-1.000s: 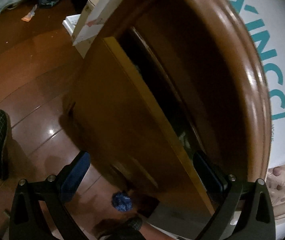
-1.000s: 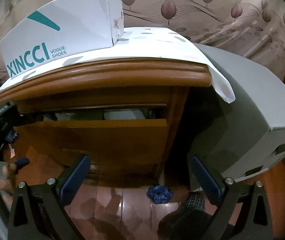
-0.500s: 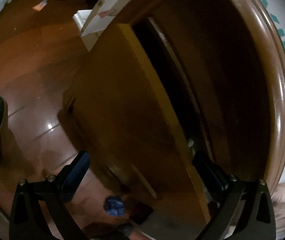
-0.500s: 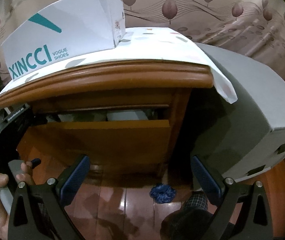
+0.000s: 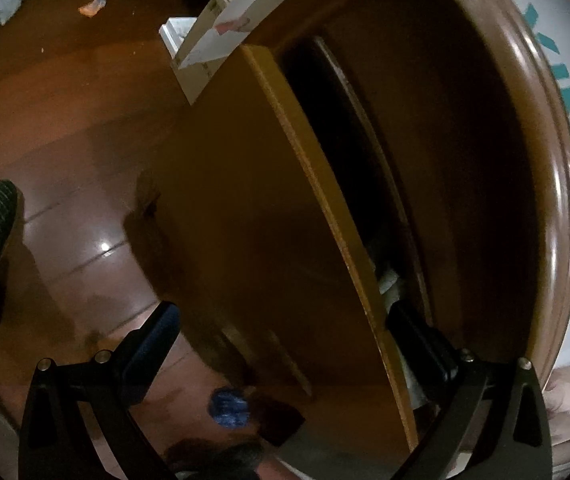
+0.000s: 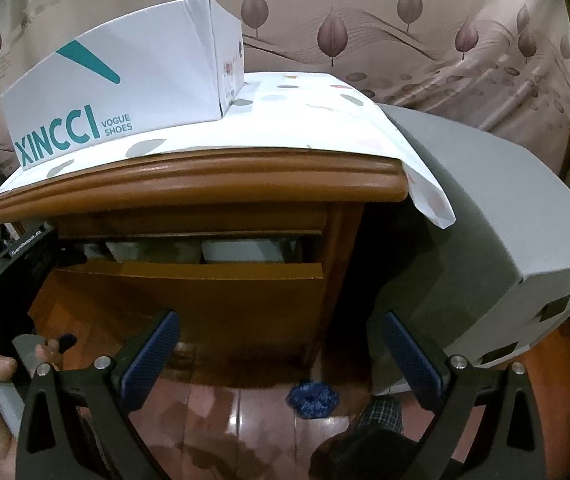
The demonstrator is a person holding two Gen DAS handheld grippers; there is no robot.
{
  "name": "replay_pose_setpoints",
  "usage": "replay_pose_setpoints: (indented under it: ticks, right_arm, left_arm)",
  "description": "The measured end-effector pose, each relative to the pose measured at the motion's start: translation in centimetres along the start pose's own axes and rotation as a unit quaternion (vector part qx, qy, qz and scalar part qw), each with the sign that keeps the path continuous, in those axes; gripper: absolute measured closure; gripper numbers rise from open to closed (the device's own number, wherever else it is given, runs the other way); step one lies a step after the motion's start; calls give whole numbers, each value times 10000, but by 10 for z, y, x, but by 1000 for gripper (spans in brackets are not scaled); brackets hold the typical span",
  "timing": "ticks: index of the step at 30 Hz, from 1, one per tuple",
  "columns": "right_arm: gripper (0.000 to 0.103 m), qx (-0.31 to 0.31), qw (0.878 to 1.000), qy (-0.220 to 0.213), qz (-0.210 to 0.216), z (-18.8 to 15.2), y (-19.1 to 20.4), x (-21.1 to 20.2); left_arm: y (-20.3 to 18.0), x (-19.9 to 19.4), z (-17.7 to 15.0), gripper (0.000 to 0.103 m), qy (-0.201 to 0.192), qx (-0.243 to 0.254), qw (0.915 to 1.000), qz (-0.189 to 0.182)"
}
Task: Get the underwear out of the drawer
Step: 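Hook the drawer front with the left gripper and pull the drawer open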
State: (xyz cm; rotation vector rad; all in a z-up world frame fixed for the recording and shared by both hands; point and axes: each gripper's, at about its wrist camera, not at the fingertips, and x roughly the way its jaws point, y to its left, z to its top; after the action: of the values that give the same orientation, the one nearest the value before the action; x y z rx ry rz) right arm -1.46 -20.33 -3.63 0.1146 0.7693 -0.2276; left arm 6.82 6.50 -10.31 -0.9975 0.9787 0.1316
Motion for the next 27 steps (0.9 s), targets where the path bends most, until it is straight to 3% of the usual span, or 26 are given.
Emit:
replay_pose_setpoints:
  ticks: [7,16,27]
  right_arm:
    - [0,6,10000,-29,8,1,-2,-2]
    - [0,-98,9999,-26,-2,-1,2,0]
    - [0,-60,10000,21,5,0,3,2]
  left_arm:
    - [8,-13,-7,0,38,89,9998,156]
    - [-1,4,3,0,102,201,9986,478]
    - [7,-4,-2,0,213,459,9976,468]
